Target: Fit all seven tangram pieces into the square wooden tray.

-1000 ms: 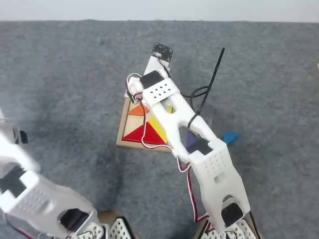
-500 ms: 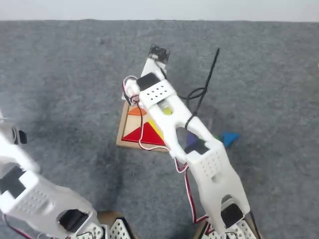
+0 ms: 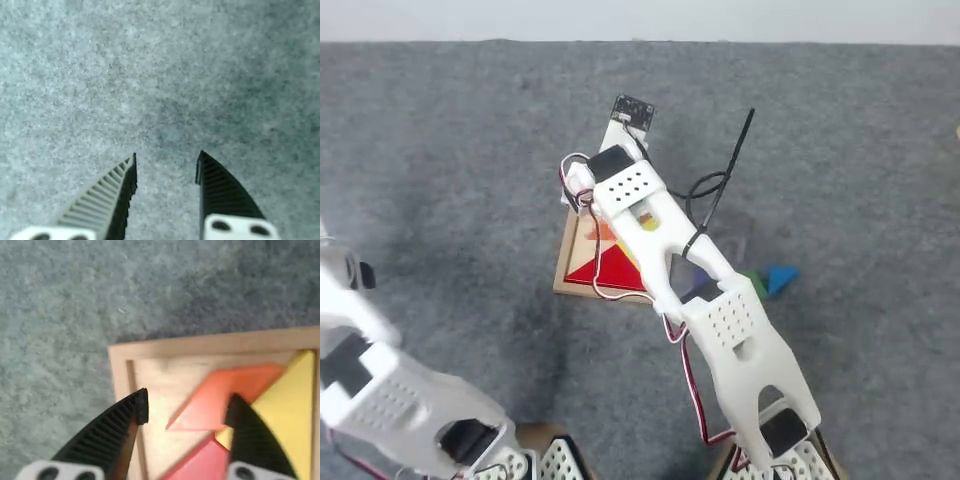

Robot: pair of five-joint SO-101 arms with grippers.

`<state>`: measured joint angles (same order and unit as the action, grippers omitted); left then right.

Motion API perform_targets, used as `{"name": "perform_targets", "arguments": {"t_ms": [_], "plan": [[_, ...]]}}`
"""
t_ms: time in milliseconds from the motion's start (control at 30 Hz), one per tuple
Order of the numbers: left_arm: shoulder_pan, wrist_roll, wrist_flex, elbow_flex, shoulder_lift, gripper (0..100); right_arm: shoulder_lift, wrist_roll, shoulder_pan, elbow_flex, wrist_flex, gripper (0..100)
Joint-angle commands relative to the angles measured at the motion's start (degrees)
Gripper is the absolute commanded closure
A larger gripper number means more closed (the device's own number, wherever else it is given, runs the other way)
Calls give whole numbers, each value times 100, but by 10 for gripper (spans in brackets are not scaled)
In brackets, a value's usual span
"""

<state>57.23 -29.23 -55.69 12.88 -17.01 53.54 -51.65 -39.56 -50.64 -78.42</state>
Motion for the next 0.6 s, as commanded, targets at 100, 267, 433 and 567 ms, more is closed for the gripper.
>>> {"name": "perform_targets", "arguments": {"t_ms": [100, 267, 433, 567], "plan": [[-18, -9, 70, -31, 88, 808, -13, -70, 13, -703, -576, 690], [-18, -9, 70, -31, 88, 808, 66, -44, 22, -747, -611, 690], [-18, -9, 62, -31, 88, 808, 541, -18, 31, -791, -356, 690], [-18, -9, 53, -22, 88, 808, 734, 255, 13, -958, -224, 690]]}}
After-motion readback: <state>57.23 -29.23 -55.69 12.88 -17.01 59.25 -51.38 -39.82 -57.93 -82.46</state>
